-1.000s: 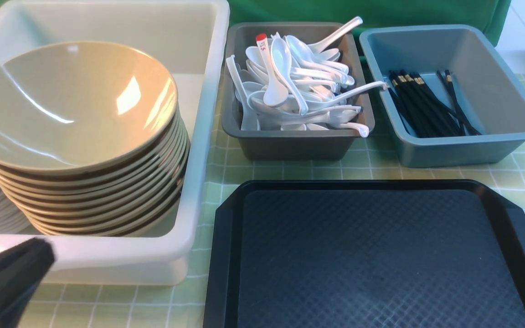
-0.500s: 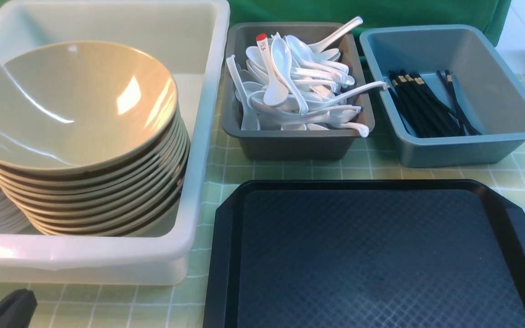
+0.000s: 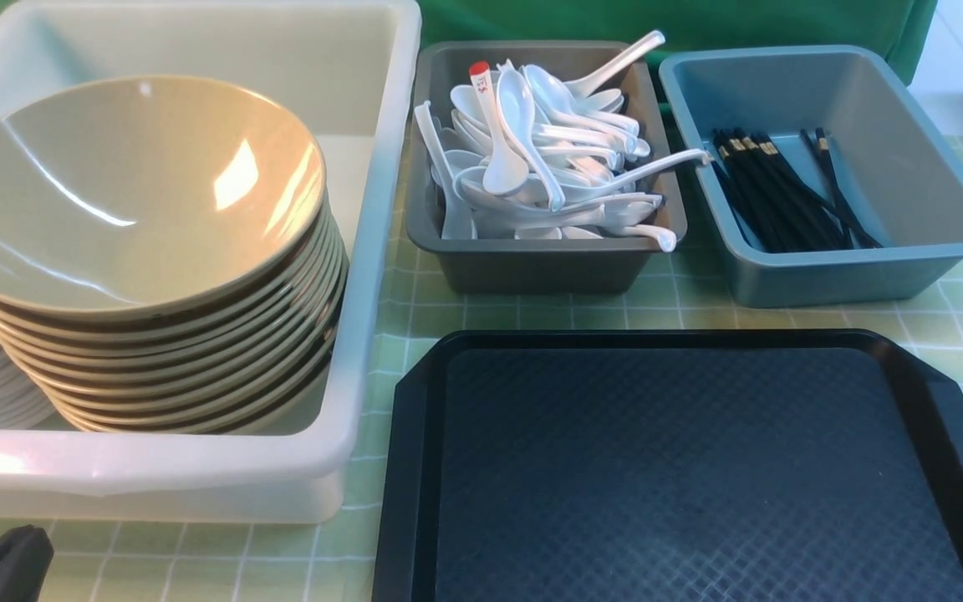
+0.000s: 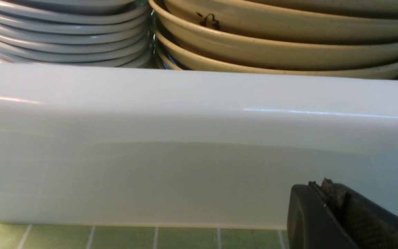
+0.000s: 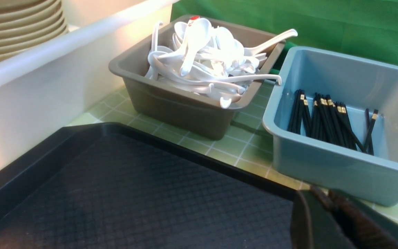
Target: On green table put chopsticks spoon bowls plates into blue grey white boxes.
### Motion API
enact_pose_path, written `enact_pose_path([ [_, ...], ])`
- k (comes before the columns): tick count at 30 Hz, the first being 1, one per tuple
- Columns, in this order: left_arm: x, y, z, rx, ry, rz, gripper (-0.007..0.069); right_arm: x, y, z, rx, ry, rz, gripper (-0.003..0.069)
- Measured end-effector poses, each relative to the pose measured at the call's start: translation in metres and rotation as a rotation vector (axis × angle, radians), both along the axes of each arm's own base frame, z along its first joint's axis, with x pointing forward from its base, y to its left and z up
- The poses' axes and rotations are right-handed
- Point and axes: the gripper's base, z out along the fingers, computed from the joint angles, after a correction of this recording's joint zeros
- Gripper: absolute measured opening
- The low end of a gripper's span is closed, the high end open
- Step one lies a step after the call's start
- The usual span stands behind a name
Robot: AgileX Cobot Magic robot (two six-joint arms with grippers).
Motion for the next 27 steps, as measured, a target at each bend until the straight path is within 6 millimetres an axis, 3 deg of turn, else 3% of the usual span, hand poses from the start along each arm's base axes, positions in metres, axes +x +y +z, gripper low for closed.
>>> enact_pose_path([
  [9, 0.0, 0.0, 0.0, 0.0, -0.001, 0.0, -0.0001, -0.011, -0.007, -0.001, -0.118, -0.049, -0.052, 0.0068],
  [13, 0.0, 0.0, 0.0, 0.0, -0.002, 0.0, -0.0001, -0.016, -0.016, -0.022, -0.179, 0.003, -0.175, 0.0071],
  [17, 0.0, 0.0, 0.0, 0.0, -0.002, 0.0, -0.0001, -0.02, -0.028, -0.061, -0.13, 0.082, -0.339, 0.0074],
  [19, 0.0, 0.0, 0.0, 0.0, -0.002, 0.0, -0.0001, -0.021, -0.029, -0.07, -0.099, 0.099, -0.363, 0.0076],
  [20, 0.0, 0.0, 0.0, 0.0, -0.002, 0.0, -0.0001, -0.02, -0.03, -0.085, -0.082, 0.132, -0.38, 0.0076],
  [23, 0.0, 0.0, 0.0, 0.0, -0.003, 0.0, -0.0001, -0.019, -0.031, -0.106, -0.07, 0.176, -0.391, 0.0078],
  [27, 0.0, 0.0, 0.0, 0.0, -0.004, 0.0, -0.0001, -0.016, -0.031, -0.105, -0.052, 0.085, -0.398, 0.0081],
])
